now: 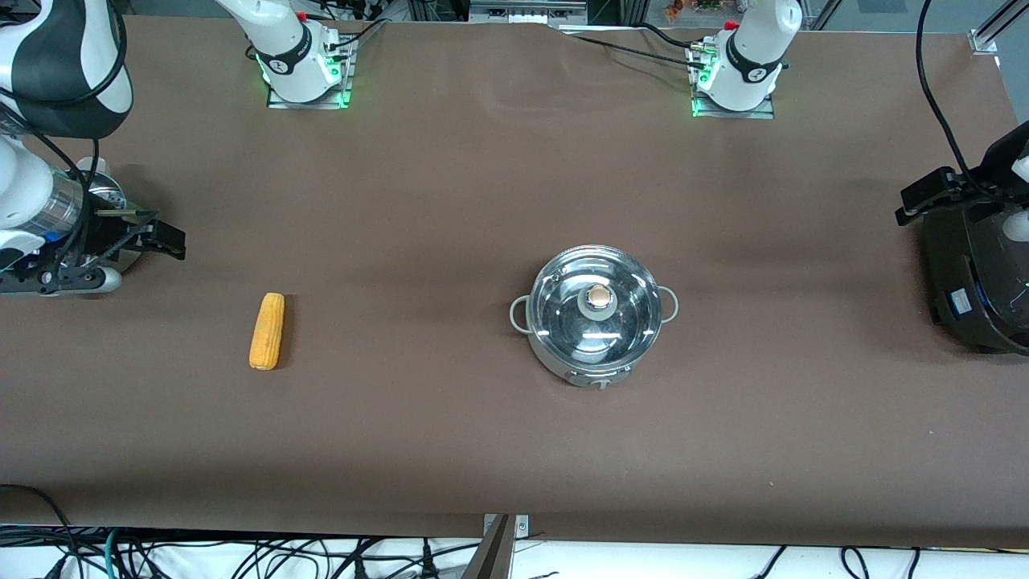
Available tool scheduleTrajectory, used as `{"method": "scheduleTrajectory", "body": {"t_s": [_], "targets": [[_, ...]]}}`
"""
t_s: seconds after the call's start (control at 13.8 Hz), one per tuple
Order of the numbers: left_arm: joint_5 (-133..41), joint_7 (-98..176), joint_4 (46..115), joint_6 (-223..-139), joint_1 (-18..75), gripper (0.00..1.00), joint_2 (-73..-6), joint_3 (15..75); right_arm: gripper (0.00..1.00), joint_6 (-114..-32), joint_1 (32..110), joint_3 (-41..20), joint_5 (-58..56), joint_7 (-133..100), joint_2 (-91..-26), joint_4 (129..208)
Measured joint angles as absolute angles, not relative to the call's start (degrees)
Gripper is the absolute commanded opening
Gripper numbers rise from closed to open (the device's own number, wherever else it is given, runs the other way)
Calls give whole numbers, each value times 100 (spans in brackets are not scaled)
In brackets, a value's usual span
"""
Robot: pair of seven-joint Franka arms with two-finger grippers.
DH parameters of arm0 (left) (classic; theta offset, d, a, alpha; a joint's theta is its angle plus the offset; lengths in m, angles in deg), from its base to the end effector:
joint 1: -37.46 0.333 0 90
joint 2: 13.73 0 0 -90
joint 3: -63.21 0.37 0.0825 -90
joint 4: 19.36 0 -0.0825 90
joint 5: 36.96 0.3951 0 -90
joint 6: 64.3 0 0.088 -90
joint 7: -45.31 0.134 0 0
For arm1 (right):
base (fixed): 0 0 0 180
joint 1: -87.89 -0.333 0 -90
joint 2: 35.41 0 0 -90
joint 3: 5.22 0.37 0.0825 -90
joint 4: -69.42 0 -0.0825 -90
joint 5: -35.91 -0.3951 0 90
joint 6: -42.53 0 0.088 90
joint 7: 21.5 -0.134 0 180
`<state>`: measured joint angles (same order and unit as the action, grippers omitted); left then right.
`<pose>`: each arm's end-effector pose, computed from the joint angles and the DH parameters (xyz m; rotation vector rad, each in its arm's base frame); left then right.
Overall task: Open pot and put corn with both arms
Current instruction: 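Reach the right gripper to the corn while the left gripper reaches the lid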
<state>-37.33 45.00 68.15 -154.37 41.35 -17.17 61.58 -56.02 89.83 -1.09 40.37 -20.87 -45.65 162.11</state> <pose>0.5864 0.0228 0.6380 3.1323 0.0704 -0.0238 0.6280 0.0114 0.5346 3.0732 0.0969 -0.1154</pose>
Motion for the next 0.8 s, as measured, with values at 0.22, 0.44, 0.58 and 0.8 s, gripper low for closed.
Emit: {"method": "scheduleTrajectory", "body": {"t_s": [0.22, 0.44, 0.58, 0.8], "targets": [[-3733, 4511, 6815, -15437, 4128, 100, -1717, 6126, 100, -5674, 8985, -114, 4037, -2087, -4568, 16308], [-3733, 4515, 6870, -15377, 4122, 100, -1764, 6015, 100, -5712, 8990, -146, 4039, -2087, -4570, 16338], [-3733, 4521, 6919, -15008, 4118, 100, -1849, 5997, 100, -5720, 8991, -152, 4039, -2087, -4570, 16340], [-3722, 4549, 6915, -14680, 4048, 100, -1884, 5816, 100, -5723, 8992, -152, 4039, -2087, -4570, 16342]]}}
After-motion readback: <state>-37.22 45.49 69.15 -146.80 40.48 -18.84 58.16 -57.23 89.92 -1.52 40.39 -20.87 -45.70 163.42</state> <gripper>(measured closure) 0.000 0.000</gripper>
